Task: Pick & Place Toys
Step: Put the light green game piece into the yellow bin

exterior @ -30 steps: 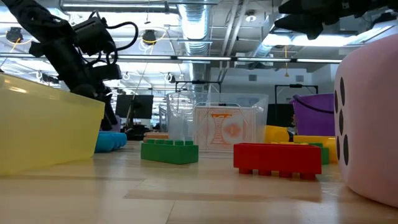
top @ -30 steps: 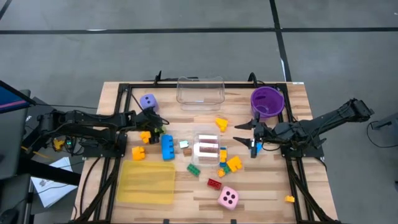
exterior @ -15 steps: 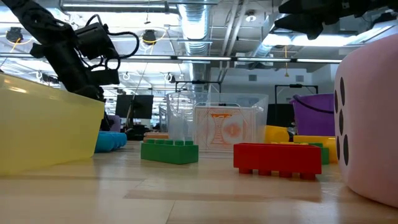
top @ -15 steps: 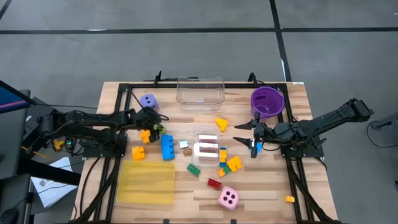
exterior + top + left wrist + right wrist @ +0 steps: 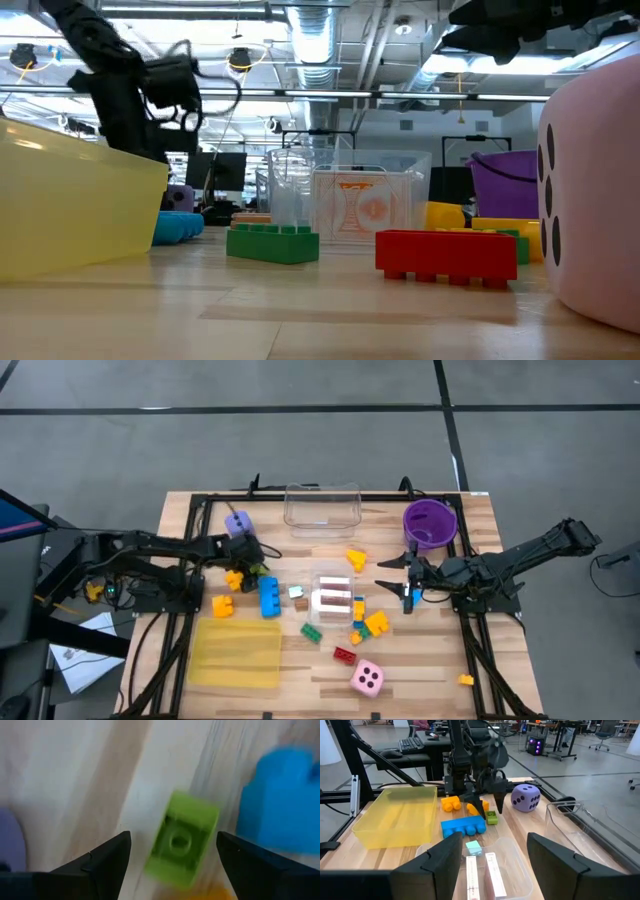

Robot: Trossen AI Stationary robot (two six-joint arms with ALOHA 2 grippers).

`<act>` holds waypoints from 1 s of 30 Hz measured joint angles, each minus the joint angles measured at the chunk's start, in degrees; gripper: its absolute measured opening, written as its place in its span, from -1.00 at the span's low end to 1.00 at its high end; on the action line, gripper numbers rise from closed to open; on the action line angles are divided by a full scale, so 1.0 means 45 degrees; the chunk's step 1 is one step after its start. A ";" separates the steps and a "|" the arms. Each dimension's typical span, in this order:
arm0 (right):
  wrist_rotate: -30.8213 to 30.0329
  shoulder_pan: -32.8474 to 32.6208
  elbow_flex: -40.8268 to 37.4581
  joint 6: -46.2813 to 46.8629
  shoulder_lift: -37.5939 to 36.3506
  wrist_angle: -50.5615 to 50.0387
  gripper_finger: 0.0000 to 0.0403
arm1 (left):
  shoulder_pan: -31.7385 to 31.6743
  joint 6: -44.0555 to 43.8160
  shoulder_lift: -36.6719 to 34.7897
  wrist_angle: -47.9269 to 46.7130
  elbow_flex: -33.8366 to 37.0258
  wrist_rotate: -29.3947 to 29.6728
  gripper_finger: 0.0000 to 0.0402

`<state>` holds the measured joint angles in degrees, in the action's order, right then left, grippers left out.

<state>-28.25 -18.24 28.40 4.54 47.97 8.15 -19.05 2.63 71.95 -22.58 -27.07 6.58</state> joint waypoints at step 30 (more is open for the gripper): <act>0.0041 0.0000 0.0000 0.0000 0.0000 -0.0005 0.08 | -0.0078 0.0893 0.0537 -0.0533 -0.0454 -0.0664 -0.23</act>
<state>-28.06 -18.24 28.40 4.54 47.97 8.12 -19.40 6.65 74.37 -24.98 -29.12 3.60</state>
